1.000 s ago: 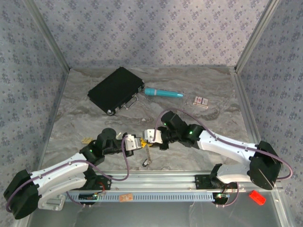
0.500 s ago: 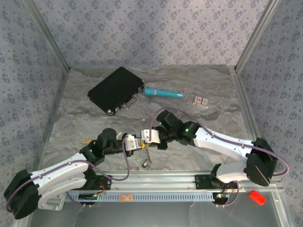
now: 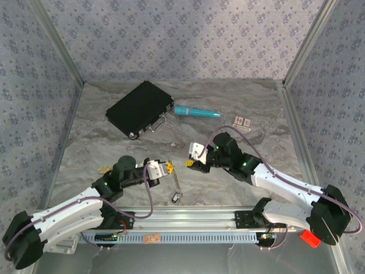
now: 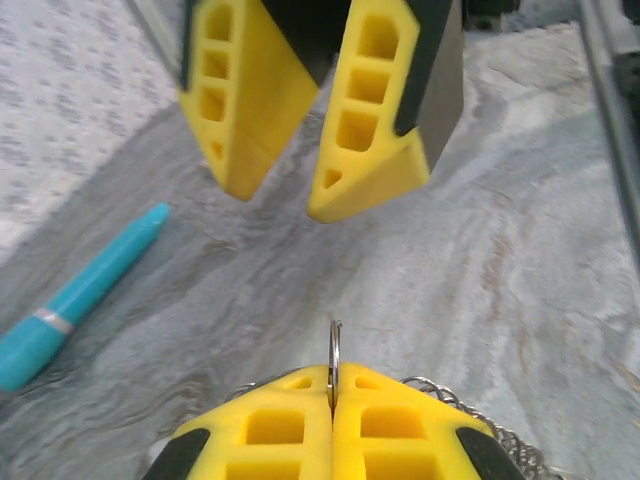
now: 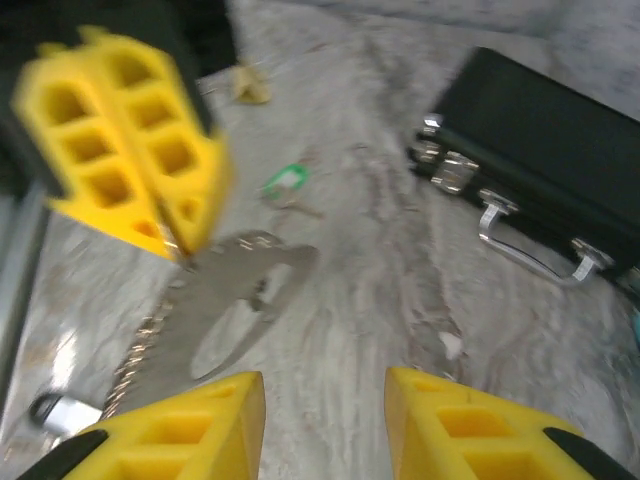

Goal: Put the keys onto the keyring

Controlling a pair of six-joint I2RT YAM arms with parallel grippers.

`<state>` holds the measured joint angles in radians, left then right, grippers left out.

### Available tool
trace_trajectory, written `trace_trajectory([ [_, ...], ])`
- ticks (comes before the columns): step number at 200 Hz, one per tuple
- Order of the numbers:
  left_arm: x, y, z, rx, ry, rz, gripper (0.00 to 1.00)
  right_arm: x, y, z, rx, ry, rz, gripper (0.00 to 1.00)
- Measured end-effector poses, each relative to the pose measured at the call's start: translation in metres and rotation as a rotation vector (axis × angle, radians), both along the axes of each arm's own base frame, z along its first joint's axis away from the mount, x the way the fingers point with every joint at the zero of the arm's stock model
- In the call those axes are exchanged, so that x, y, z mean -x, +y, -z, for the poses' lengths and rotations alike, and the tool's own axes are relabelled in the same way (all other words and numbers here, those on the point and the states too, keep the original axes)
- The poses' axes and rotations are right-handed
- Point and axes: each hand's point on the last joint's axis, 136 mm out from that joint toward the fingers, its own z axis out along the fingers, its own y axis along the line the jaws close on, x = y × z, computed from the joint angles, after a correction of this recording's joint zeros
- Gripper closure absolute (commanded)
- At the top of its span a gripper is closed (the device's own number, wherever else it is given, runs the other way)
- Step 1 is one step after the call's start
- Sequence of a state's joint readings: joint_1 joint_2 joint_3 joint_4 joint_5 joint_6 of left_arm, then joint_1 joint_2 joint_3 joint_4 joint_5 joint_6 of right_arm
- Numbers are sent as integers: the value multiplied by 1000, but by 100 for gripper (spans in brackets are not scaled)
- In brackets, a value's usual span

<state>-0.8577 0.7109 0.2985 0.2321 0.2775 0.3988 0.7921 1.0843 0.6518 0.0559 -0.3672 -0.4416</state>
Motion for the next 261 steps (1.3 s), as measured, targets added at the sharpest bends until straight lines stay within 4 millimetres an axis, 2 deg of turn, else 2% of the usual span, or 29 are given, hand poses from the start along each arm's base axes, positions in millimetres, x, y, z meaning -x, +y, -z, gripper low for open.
trace_trajectory([
  [37,-18,28,-39,101,-87,-194,100,-50,-3,-13,-71,103,239,65],
  [52,-28,45,-53,129,-119,-302,100,-64,7,-19,-85,144,280,65],
  [78,-44,78,-78,156,-162,-496,100,-73,35,-17,-89,235,305,66],
  [92,-53,98,-91,168,-184,-603,100,-72,56,-7,-66,300,305,66],
  [114,-64,128,-106,166,-205,-768,100,-60,93,21,26,393,288,66],
  [136,-71,156,-106,141,-201,-912,100,-43,129,45,129,444,267,65],
  [155,-73,179,-102,125,-194,-1014,100,-28,151,62,180,478,254,64],
  [182,-70,206,-106,164,-196,-1130,100,-12,169,88,229,526,253,62],
  [215,-65,236,-112,245,-196,-1251,100,-6,184,119,263,580,274,61],
  [236,-61,246,-113,274,-190,-1294,100,-6,194,133,268,605,292,61],
  [261,-60,249,-111,290,-176,-1306,100,-11,208,142,261,612,314,62],
])
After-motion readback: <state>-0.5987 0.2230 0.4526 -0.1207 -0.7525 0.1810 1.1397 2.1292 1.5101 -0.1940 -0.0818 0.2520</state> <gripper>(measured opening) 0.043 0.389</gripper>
